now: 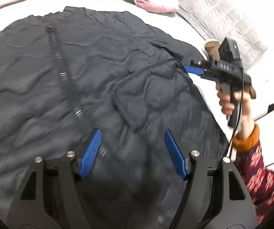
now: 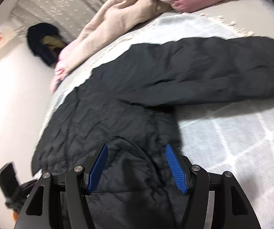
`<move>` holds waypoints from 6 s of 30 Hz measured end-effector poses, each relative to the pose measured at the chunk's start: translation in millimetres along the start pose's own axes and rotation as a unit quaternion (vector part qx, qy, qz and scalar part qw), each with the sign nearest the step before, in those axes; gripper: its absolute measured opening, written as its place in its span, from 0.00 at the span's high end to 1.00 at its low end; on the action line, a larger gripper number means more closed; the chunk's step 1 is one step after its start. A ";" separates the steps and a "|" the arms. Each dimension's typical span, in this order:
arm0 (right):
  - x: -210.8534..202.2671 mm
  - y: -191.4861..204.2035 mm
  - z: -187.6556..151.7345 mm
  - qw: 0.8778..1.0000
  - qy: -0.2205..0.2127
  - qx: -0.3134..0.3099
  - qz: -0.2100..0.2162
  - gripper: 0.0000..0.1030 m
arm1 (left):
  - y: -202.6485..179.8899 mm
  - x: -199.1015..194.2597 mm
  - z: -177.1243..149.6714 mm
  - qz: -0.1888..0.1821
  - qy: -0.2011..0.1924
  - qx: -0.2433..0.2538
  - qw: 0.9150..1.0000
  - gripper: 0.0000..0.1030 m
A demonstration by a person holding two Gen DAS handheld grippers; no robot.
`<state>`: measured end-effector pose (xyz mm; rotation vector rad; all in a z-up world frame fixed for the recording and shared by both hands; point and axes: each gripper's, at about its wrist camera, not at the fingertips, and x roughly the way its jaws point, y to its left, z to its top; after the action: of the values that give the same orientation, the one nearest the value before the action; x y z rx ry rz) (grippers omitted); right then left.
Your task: Fold large clothes
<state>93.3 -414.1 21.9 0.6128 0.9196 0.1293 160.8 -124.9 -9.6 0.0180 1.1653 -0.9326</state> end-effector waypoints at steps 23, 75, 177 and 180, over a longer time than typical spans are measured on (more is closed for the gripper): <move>-113.3 41.6 -22.8 0.993 -0.097 -0.072 0.008 0.88 | -78.8 5.1 -58.8 0.072 0.094 0.269 0.956 0.96; 31.8 147.5 -88.6 0.974 0.049 -0.180 -0.131 0.34 | 245.0 -231.0 -186.6 0.321 -0.157 -0.394 0.847 0.18; 177.5 189.7 -7.8 0.992 0.056 -0.104 -0.051 0.87 | 292.0 -184.3 -80.4 0.202 -0.233 -0.371 0.876 0.95; 177.8 187.7 -8.6 0.989 0.061 -0.121 -0.050 0.82 | 282.6 -180.0 -82.2 0.230 -0.228 -0.363 0.874 0.94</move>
<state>223.5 -192.2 -4.6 0.3348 1.0338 0.1869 261.8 204.4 -28.0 -0.4918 0.9389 -0.0240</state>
